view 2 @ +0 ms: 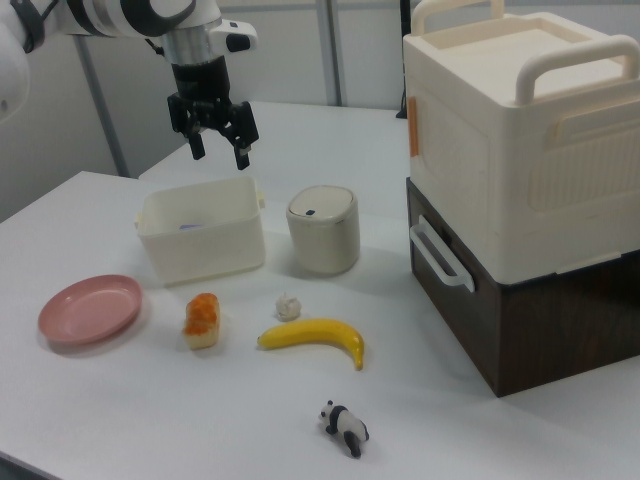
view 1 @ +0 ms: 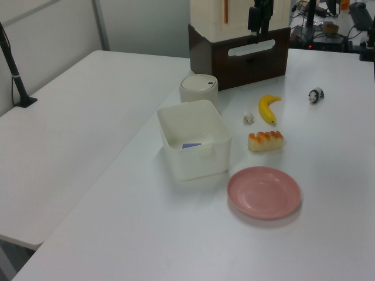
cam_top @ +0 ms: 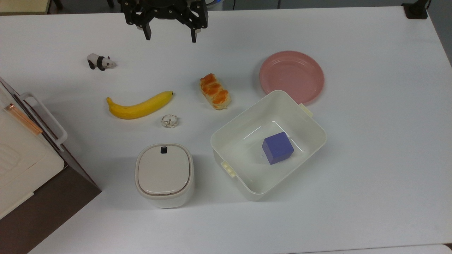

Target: Put the bread on a plate

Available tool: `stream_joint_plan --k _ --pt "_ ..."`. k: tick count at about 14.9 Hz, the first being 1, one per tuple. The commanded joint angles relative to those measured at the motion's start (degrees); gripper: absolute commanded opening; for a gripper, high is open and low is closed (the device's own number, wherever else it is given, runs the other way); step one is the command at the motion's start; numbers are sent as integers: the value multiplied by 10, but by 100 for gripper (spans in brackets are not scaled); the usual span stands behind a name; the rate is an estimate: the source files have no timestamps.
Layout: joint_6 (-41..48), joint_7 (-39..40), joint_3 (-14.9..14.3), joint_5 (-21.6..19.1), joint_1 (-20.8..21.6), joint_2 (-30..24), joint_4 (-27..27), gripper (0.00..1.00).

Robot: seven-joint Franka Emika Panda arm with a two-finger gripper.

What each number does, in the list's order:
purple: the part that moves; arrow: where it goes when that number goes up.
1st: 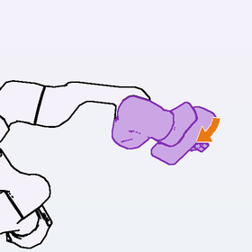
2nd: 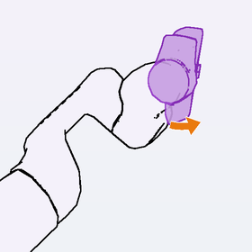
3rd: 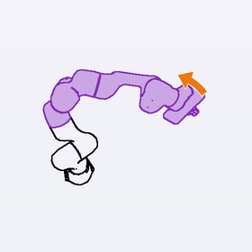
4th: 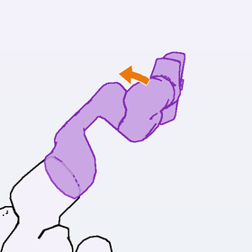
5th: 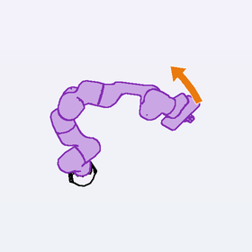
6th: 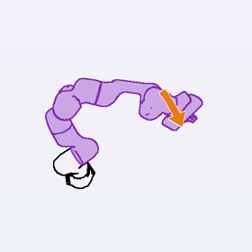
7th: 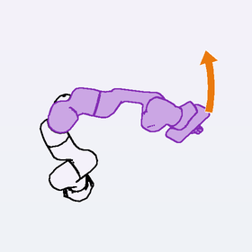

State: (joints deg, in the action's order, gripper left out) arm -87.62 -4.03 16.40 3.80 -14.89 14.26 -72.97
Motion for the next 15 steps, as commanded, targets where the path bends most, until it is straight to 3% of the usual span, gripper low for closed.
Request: stream_joint_plan --k 1,15 --pt "-10 -9 -7 -13 0 -13 -13 100" --pt "-10 -9 -8 -36 -8 -13 -12 100"
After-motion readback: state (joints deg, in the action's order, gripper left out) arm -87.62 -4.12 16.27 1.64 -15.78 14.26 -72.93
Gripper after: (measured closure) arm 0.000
